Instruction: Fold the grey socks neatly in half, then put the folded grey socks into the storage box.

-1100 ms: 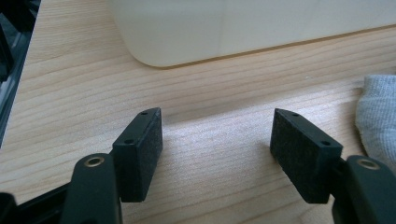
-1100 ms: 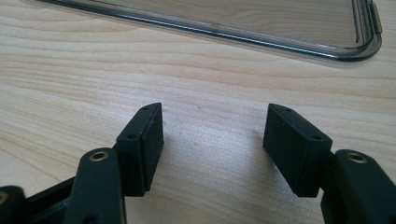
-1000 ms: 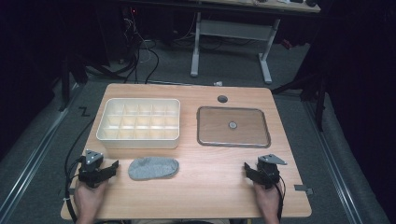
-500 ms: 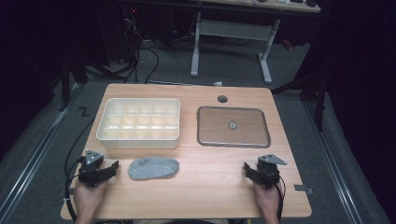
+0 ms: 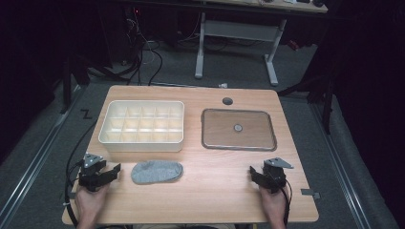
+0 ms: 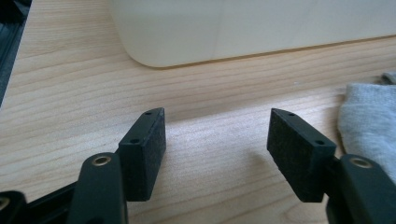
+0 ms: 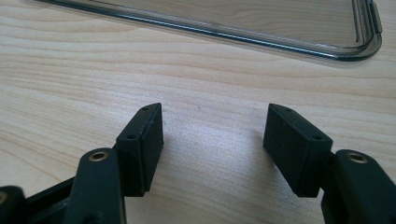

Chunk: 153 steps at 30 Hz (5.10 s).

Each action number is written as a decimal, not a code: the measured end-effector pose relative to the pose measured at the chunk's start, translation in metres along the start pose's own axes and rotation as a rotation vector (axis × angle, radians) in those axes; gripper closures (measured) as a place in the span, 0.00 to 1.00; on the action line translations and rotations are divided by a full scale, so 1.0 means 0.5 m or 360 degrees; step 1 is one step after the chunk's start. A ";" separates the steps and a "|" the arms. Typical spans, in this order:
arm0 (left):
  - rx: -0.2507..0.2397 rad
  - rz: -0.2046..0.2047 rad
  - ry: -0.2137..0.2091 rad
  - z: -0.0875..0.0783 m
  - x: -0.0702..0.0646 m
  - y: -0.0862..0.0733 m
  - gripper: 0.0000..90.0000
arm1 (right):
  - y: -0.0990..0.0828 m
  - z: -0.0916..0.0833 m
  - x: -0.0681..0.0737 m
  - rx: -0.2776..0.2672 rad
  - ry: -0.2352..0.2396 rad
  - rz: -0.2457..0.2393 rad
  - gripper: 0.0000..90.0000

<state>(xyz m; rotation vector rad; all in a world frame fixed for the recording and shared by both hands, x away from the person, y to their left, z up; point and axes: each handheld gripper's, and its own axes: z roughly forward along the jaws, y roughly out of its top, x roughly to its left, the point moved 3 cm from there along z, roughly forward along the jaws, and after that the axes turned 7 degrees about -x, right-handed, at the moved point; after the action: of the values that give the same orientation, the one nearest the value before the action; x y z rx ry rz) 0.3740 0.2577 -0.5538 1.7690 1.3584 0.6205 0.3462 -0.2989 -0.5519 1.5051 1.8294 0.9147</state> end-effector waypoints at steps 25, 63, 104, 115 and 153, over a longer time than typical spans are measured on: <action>0.0048 0.0001 -0.0334 -0.019 -0.107 0.008 0.50 | 0.000 0.000 0.000 0.0000 0.0000 0.0000 0.42; 0.0121 0.0068 -0.0328 0.019 -0.192 0.003 0.55 | 0.000 0.000 0.002 0.0002 0.0012 -0.0004 0.42; 0.0102 0.0103 -0.0296 0.040 -0.274 0.007 0.53 | 0.001 0.002 0.003 0.0001 0.0029 -0.0031 0.41; 0.0094 0.0100 -0.0304 0.048 -0.292 0.010 0.51 | 0.001 0.002 0.005 0.0003 0.0029 -0.0027 0.40; 0.0119 0.0177 -0.0328 0.078 -0.372 0.025 0.52 | 0.016 -0.041 0.094 0.0011 0.0271 -0.0120 0.66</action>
<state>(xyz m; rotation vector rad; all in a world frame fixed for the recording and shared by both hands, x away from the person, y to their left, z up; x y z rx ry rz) 0.3549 0.0683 -0.5491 1.9215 1.1621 0.4371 0.3261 -0.2543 -0.5342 1.3886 1.9972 1.0283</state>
